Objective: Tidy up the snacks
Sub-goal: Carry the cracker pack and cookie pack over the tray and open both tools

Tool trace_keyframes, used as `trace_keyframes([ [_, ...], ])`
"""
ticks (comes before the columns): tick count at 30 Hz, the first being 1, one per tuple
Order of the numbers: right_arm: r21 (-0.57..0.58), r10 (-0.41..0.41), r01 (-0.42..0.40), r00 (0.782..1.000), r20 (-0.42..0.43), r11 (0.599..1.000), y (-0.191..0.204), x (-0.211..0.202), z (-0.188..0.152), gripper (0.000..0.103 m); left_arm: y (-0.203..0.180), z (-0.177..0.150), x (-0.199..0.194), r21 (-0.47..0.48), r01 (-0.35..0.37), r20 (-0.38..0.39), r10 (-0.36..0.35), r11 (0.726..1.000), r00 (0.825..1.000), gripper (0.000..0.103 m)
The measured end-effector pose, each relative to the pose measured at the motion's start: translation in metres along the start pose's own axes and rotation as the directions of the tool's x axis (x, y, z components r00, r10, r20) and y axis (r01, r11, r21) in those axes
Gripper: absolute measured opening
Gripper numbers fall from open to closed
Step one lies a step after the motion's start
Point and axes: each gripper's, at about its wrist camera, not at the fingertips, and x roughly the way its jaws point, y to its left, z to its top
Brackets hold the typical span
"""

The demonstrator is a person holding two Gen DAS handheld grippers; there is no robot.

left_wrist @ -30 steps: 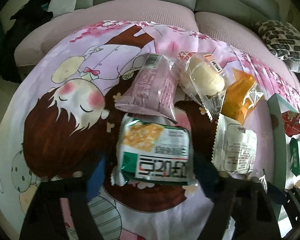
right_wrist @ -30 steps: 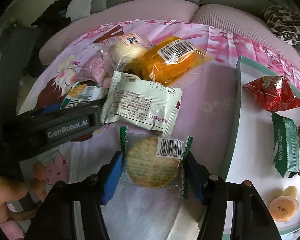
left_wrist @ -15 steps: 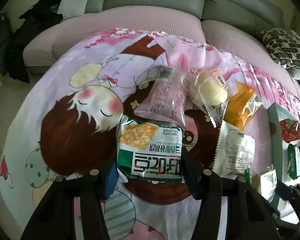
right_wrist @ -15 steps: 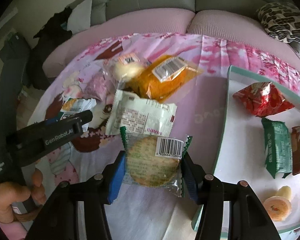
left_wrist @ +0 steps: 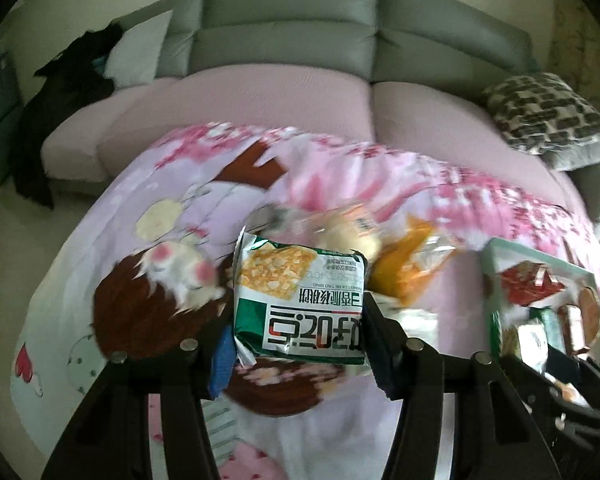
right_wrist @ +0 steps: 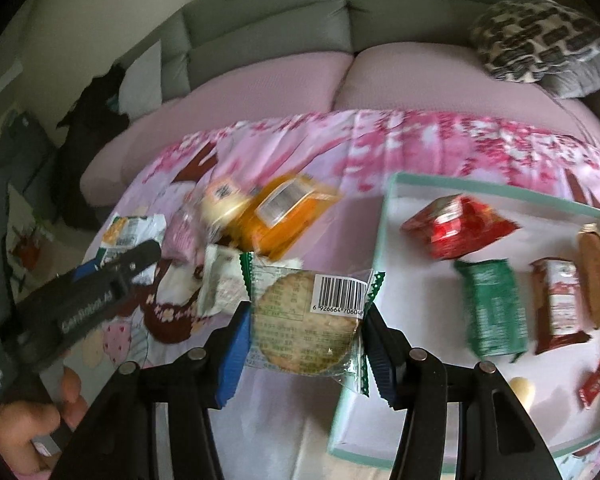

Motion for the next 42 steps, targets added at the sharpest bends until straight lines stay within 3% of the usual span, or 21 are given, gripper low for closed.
trace_keyframes([
  [10, 0.197, -0.126, 0.107, 0.988, 0.088, 0.974, -0.079, -0.039, 0.009, 0.057, -0.065, 0.005, -0.013, 0.116, 0.093, 0.043, -0.099, 0.989, 0.994, 0.058],
  [16, 0.334, -0.216, 0.166, 0.969, 0.118, 0.928, -0.136, -0.066, 0.002, 0.057, -0.098, 0.001, -0.018, 0.175, 0.132, 0.047, -0.142, 0.976, 0.989, 0.058],
  [25, 0.477, -0.324, 0.238, 0.940, 0.104, 0.846, -0.193, -0.089, -0.012, 0.057, -0.159, -0.017, -0.014, 0.315, 0.184, 0.000, -0.194, 0.931, 0.981, 0.058],
  [32, 0.478, -0.303, 0.235, 0.951, 0.068, 0.846, -0.203, -0.078, -0.016, 0.057, -0.195, -0.036, -0.002, 0.401, 0.201, -0.061, -0.193, 0.894, 0.979, 0.058],
  [42, 0.460, -0.266, 0.234, 0.964, 0.005, 0.856, -0.205, -0.053, -0.019, 0.057, -0.205, -0.045, 0.014, 0.420, 0.174, -0.096, -0.147, 0.891, 0.985, 0.058],
])
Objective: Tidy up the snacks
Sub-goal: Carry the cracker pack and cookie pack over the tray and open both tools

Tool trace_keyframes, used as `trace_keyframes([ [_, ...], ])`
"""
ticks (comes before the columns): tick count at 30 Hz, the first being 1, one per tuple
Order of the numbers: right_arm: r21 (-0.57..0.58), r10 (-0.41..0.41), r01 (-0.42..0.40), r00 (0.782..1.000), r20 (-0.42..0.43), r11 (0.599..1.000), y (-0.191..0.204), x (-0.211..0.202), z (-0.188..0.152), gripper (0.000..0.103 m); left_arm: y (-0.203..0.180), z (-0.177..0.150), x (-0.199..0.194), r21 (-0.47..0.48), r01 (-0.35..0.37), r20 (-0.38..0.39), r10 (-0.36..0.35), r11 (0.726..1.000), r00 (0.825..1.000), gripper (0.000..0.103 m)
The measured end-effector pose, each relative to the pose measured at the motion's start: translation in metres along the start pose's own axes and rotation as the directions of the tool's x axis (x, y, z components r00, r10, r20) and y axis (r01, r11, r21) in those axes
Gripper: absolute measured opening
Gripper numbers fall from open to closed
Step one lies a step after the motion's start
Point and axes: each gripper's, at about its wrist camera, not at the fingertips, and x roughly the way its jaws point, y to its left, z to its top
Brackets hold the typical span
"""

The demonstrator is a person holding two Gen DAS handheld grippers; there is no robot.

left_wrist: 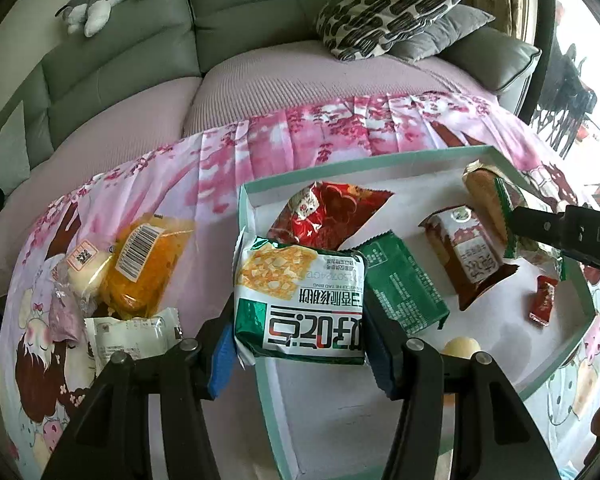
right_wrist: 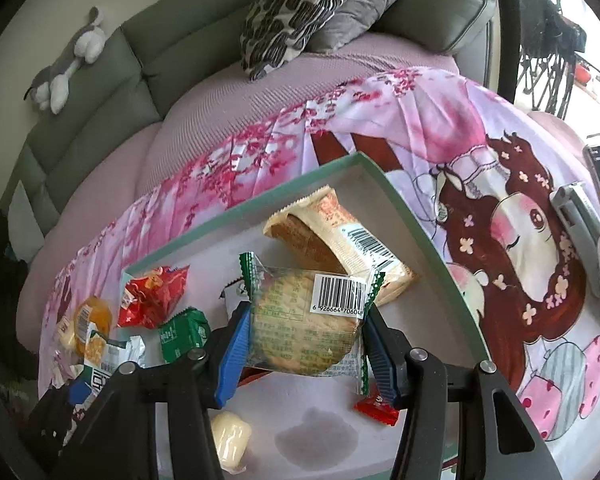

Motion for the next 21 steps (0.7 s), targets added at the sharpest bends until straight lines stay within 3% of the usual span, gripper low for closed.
trace_keyframes([
  [11, 0.011, 0.006, -0.005, 1.000, -0.020, 1.000, -0.004, 0.007, 0.001, 0.058, -0.004, 0.001, 0.012, 0.004, -0.009, -0.040, 0.009, 1.000, 0.999, 0.060],
  [21, 0.014, 0.002, -0.001, 1.000, -0.025, 1.000, -0.004, 0.007, 0.001, 0.059, 0.001, 0.002, 0.004, -0.002, -0.021, -0.020, 0.021, 1.000, 1.000, 0.060],
])
